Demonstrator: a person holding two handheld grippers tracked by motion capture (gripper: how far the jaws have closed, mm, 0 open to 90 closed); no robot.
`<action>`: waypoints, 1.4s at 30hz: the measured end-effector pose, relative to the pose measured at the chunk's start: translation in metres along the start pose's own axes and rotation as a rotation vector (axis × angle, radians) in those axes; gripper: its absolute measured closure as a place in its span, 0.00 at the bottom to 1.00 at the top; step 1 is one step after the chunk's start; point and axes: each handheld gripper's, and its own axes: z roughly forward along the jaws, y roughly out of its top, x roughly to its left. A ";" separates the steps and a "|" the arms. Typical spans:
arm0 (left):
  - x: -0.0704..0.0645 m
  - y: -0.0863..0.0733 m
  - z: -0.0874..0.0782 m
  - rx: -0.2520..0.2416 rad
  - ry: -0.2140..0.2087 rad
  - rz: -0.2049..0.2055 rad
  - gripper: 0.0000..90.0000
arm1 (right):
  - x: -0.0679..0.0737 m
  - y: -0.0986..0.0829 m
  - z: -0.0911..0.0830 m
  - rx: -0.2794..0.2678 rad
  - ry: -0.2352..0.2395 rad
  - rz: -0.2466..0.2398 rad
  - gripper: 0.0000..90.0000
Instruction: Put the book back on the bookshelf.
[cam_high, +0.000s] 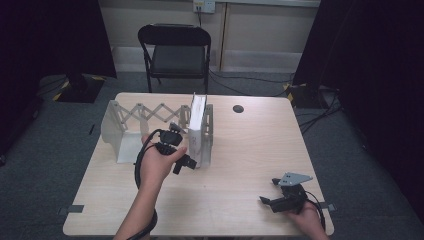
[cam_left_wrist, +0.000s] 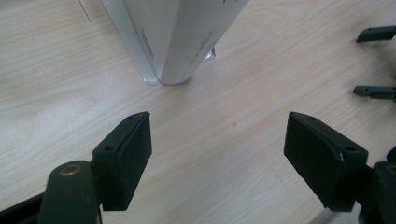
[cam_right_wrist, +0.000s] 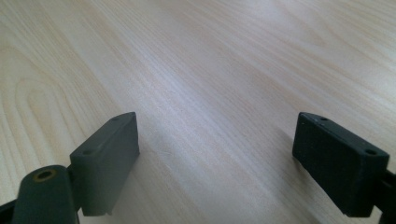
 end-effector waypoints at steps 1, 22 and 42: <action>0.001 -0.001 0.001 -0.004 -0.002 -0.004 0.26 | 0.000 0.000 0.000 0.000 0.000 0.000 0.16; 0.016 -0.028 0.014 -0.020 -0.038 -0.016 0.27 | 0.000 0.000 0.000 0.001 0.001 -0.001 0.16; 0.031 -0.048 0.033 0.005 -0.049 -0.035 0.27 | 0.000 0.000 0.000 0.001 0.001 -0.001 0.16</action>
